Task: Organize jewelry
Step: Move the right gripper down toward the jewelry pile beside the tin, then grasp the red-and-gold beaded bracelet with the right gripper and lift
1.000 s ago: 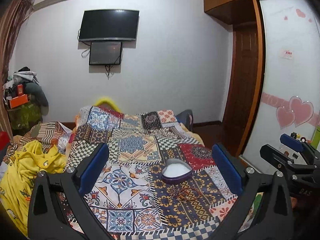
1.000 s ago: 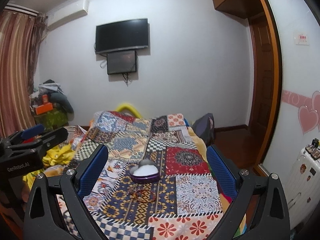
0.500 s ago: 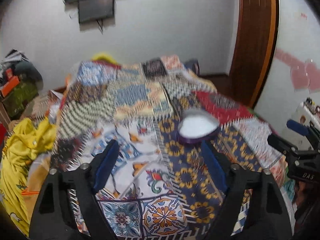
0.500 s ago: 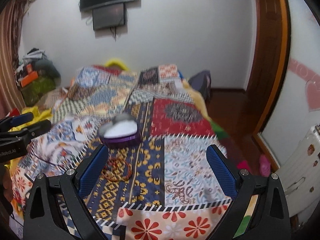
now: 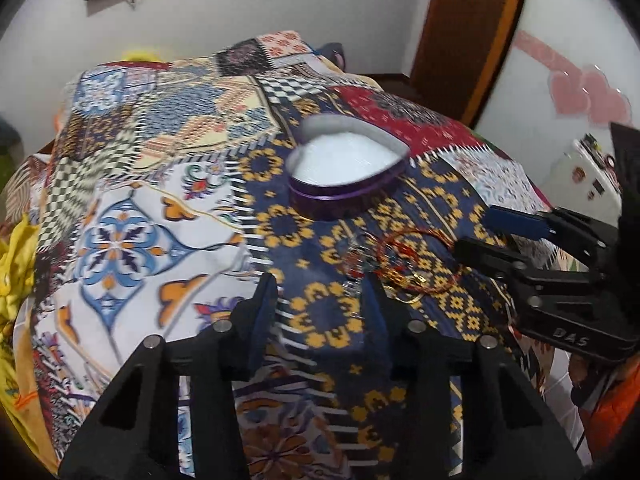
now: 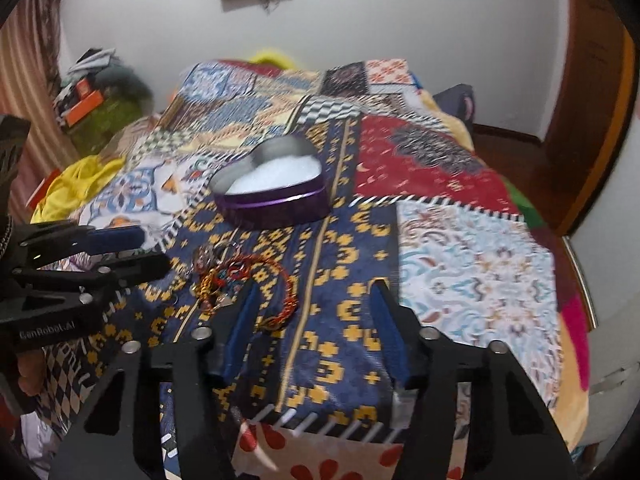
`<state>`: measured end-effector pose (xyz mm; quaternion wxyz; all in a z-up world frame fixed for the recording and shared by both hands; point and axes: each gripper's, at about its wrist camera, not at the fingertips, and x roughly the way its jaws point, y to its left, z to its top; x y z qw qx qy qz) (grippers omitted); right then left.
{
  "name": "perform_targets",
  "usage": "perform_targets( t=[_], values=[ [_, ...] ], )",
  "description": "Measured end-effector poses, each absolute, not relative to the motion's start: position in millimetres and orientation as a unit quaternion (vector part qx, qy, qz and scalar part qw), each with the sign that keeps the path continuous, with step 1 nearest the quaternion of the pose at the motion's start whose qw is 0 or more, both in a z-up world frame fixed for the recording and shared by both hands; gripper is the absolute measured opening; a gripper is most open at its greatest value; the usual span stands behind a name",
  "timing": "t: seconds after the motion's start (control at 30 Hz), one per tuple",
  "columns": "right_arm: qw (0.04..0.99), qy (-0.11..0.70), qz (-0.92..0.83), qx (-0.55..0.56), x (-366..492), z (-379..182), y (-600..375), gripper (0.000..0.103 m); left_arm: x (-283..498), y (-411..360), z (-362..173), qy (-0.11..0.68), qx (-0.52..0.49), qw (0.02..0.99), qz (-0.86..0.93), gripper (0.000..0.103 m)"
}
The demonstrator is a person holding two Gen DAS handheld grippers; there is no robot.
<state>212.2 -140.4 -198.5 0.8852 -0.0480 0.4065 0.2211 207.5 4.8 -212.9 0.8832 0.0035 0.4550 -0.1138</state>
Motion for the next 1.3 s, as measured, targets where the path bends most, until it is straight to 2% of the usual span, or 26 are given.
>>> perform_targets(
  t=[0.1, 0.27, 0.33, 0.4, 0.47, 0.5, 0.87, 1.3],
  values=[
    [0.878, 0.413, 0.234, -0.056, 214, -203, -136, 0.037, 210, 0, -220, 0.463, 0.009, 0.878, -0.123, 0.033],
    [0.874, 0.415, 0.243, -0.077, 216, -208, -129, 0.027, 215, 0, -227, 0.468, -0.004, 0.873, -0.135, 0.033],
    [0.874, 0.412, 0.243, -0.091, 216, -211, -125, 0.023, 215, 0, -228, 0.467, -0.005, 0.873, -0.140, 0.030],
    [0.873, 0.411, 0.242, -0.102, 216, -213, -122, 0.013, 216, -2, -230, 0.466, -0.005, 0.873, -0.146, 0.019],
    [0.871, 0.413, 0.242, -0.107, 216, -214, -119, 0.009, 216, -1, -231, 0.465, -0.006, 0.873, -0.147, 0.009],
    [0.871, 0.413, 0.241, -0.112, 215, -213, -118, 0.008, 217, -1, -231, 0.465, -0.006, 0.874, -0.144, 0.008],
    [0.886, 0.391, 0.236, -0.082, 208, -187, -127, 0.007, 200, 4, -209, 0.434, -0.006, 0.892, -0.129, 0.008],
    [0.911, 0.334, 0.229, -0.082, 187, -139, -126, 0.007, 173, 14, -150, 0.369, -0.009, 0.923, -0.111, 0.008]
  ],
)
